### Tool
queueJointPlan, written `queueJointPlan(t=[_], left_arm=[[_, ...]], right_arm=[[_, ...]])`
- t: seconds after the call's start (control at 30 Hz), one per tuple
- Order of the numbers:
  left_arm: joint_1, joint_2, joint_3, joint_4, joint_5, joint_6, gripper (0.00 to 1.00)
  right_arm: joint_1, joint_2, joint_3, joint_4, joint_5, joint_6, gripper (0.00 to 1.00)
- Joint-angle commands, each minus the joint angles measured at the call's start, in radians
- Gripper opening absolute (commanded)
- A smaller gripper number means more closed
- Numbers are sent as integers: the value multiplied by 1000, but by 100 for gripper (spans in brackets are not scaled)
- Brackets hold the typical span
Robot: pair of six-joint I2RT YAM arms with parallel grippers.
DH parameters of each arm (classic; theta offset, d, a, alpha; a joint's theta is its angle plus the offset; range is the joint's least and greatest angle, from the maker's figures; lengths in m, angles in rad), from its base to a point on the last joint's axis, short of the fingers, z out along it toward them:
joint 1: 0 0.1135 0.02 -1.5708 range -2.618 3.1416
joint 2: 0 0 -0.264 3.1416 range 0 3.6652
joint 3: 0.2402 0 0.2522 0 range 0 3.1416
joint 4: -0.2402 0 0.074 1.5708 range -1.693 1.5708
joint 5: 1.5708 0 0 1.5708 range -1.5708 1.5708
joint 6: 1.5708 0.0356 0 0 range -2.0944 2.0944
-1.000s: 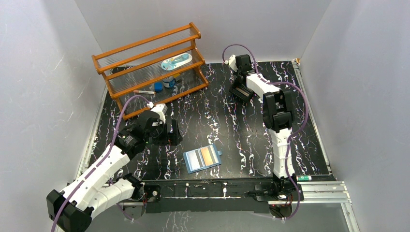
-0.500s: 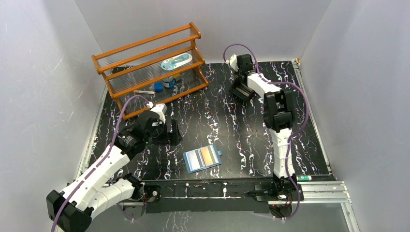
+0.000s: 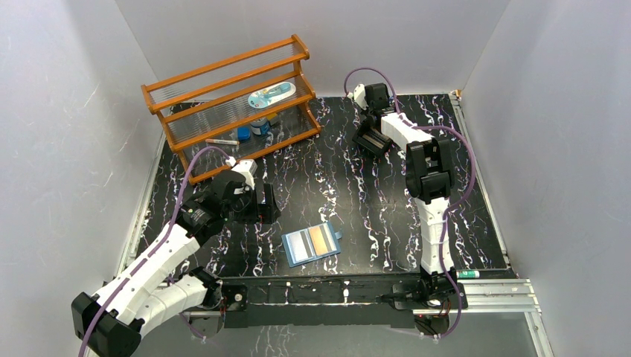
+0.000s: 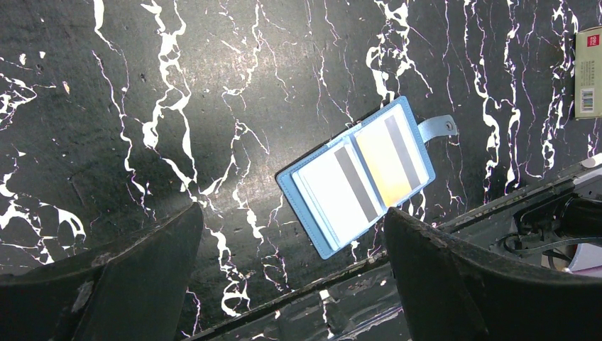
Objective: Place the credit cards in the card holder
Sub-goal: Pick up the credit card from the storage box.
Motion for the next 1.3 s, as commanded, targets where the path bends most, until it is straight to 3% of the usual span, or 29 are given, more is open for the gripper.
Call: queueJointPlan(t=[0.0,0.57,1.1,1.27], left_arm=[[-2,-13,3,-11,-12,8,99],[-2,-14,5,-13,-17,6,99],[-2,-12,4,-15,-24,6,99],[-3,-10,4,-15,-25,6,99]], right_arm=[[-8,1,50,50,1,-6,30],[-17,26,81,42,-7,-9,27],[-18,45,65,52,10,-25,35],[-20,43,66,70,48,-38,28]])
